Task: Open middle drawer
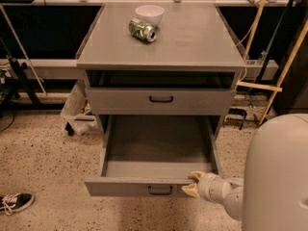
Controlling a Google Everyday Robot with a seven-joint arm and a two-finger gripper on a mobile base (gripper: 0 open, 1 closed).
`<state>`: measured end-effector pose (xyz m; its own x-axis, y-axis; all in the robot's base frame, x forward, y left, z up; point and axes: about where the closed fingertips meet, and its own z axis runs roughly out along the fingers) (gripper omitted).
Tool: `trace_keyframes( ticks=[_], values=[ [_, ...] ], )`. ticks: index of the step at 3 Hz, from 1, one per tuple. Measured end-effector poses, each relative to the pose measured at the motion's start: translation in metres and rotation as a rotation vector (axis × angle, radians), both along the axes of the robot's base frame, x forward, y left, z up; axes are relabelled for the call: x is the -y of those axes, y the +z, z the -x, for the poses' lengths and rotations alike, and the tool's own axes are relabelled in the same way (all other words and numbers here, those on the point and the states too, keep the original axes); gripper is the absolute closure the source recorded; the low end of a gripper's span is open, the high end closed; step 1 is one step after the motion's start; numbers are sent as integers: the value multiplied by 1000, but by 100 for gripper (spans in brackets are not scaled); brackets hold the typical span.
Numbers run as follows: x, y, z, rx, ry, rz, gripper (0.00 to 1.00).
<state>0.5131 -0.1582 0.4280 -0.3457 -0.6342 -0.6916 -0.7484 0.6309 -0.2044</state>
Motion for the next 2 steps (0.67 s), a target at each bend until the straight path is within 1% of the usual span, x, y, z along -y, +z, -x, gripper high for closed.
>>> trace_keyframes(
  ticks=[1,2],
  values=[
    [0,1,0,0,0,0,100],
    [1,0,6,3,-7,-7,100]
  ],
)
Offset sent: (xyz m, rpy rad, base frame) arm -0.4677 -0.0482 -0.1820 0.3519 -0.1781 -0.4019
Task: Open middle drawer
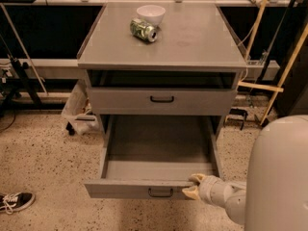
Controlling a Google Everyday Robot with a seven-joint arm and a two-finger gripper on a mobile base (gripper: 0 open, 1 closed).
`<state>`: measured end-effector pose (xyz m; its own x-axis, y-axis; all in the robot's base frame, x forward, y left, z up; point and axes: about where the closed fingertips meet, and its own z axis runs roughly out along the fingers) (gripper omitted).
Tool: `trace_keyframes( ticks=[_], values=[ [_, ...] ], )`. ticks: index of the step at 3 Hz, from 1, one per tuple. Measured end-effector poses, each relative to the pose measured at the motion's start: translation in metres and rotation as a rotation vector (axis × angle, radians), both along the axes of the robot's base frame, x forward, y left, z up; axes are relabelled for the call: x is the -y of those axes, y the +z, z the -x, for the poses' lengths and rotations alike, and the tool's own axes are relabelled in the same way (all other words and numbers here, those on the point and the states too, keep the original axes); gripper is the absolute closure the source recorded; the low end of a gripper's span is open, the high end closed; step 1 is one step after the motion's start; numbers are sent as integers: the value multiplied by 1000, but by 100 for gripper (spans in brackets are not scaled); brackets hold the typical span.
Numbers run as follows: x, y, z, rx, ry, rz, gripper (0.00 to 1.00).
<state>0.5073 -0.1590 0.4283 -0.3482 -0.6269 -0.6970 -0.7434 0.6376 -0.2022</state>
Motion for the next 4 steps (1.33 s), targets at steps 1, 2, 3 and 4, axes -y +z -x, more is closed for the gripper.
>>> trace_keyframes(
  ticks=[1,2,3,4],
  values=[
    [0,1,0,0,0,0,100],
    [1,0,8,3,-10,-8,100],
    [0,1,8,3,-10,-8,100],
    [0,1,8,3,-10,-8,81]
  ],
)
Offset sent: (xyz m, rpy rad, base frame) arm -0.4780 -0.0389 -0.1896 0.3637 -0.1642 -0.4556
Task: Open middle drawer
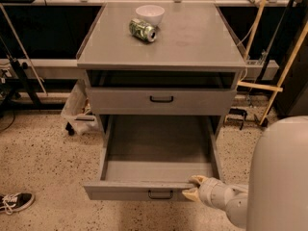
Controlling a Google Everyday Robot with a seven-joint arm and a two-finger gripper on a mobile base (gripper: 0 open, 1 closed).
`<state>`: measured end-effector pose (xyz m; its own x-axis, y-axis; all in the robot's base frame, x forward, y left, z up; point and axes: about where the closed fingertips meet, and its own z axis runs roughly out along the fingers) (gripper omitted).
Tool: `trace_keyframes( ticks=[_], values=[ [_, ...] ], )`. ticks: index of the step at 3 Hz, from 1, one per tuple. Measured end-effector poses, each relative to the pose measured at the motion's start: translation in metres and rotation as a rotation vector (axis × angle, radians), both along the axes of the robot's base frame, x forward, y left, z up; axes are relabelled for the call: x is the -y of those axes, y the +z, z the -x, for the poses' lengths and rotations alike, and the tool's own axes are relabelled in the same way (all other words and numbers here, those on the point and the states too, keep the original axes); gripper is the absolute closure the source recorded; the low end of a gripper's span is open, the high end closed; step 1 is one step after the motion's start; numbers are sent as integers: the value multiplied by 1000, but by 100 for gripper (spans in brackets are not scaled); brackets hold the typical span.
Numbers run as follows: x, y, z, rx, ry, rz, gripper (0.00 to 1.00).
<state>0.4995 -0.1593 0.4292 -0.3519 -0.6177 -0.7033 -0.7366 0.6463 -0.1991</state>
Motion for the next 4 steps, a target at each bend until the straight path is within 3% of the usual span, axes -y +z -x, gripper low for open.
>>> trace_keyframes(
  ticks=[3,4],
  values=[
    [0,0,0,0,0,0,12],
    [0,0,0,0,0,0,0]
  ],
)
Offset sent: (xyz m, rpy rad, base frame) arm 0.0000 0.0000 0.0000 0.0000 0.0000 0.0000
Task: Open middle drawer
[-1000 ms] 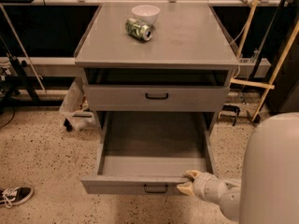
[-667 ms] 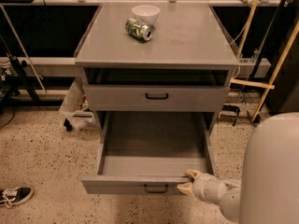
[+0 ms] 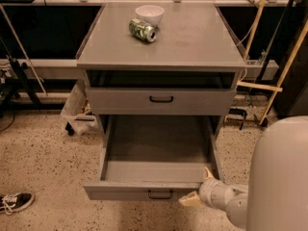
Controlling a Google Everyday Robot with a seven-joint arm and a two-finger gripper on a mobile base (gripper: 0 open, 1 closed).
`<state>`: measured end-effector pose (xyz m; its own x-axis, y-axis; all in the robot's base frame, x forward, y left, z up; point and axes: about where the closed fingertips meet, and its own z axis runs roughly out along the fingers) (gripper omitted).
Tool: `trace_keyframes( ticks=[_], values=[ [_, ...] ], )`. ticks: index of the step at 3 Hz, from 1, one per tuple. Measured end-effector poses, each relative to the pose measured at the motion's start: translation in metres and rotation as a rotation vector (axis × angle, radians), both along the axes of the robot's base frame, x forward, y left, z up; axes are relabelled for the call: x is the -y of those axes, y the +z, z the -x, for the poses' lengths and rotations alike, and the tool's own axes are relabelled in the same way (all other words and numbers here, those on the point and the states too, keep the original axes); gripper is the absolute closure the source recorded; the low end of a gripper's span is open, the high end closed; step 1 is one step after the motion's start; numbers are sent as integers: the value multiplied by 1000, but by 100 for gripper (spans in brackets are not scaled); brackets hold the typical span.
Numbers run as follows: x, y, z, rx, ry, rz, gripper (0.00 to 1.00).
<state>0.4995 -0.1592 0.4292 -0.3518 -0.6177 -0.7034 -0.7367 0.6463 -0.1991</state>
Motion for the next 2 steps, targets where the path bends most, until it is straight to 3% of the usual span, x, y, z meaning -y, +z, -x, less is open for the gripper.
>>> trace_keyframes(
  ticks=[2],
  values=[
    [-1,8,2,22,11,2,0]
  ],
)
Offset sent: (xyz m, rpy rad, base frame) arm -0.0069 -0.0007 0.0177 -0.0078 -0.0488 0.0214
